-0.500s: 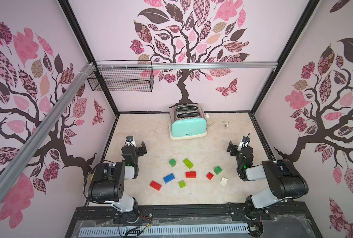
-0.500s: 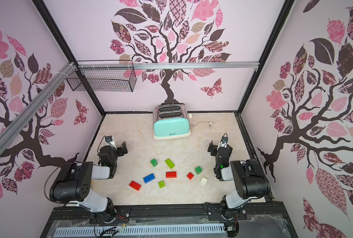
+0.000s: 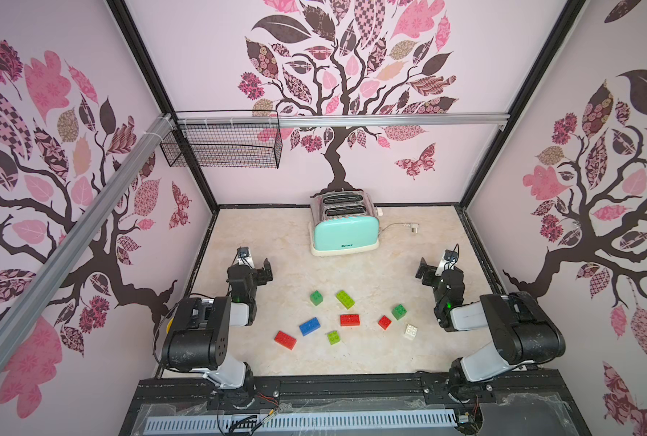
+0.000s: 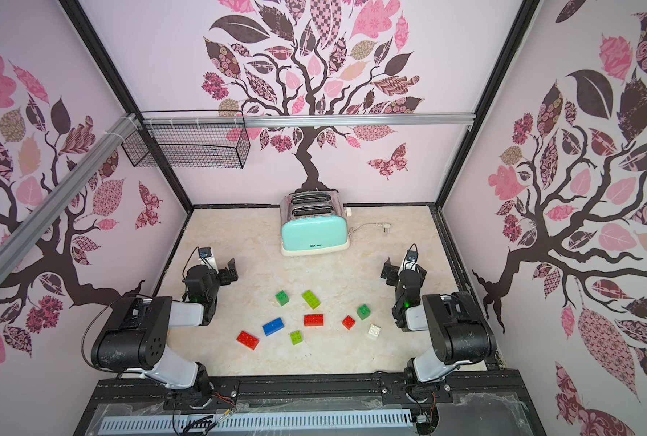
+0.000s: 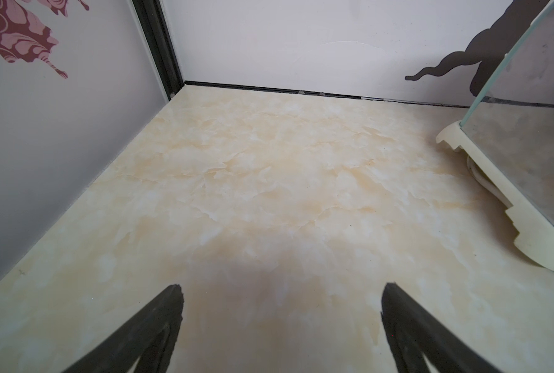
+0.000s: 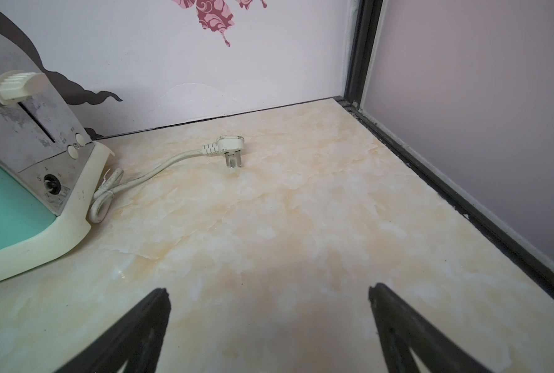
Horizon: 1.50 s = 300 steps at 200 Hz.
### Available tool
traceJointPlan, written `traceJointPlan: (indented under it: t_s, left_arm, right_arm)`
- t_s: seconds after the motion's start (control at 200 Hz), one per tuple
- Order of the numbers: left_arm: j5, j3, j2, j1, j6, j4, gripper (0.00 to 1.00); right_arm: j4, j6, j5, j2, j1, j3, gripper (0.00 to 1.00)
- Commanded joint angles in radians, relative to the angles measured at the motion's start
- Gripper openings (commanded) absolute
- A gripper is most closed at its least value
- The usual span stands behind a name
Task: Assemble a spoon with lego
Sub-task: Pick up the lego brick from the center of the board.
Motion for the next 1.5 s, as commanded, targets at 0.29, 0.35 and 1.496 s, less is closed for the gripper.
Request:
traceJointPlan:
  t_s: [0.29,0.35,1.496]
  left_arm:
    - [-0.016,0.011,-0.011,-0.003,0.009,-0.007,0.98]
    - [-0.016,0.011,-0.012,-0.003,0.009,-0.007,0.98]
    - [0.290,0.560,-0.320,-0.469,-0.557,-1.386,0.57]
  right_arm:
    - [0.008,-0.007,-0.005,-0.015,-0.005,0.008,1.00]
    - [0.009,-0.007,-0.004,-0.015,-0.005,0.008,1.00]
    - [-1.823,0.425,-0.146,-0.118,0.497,0.632,0.66]
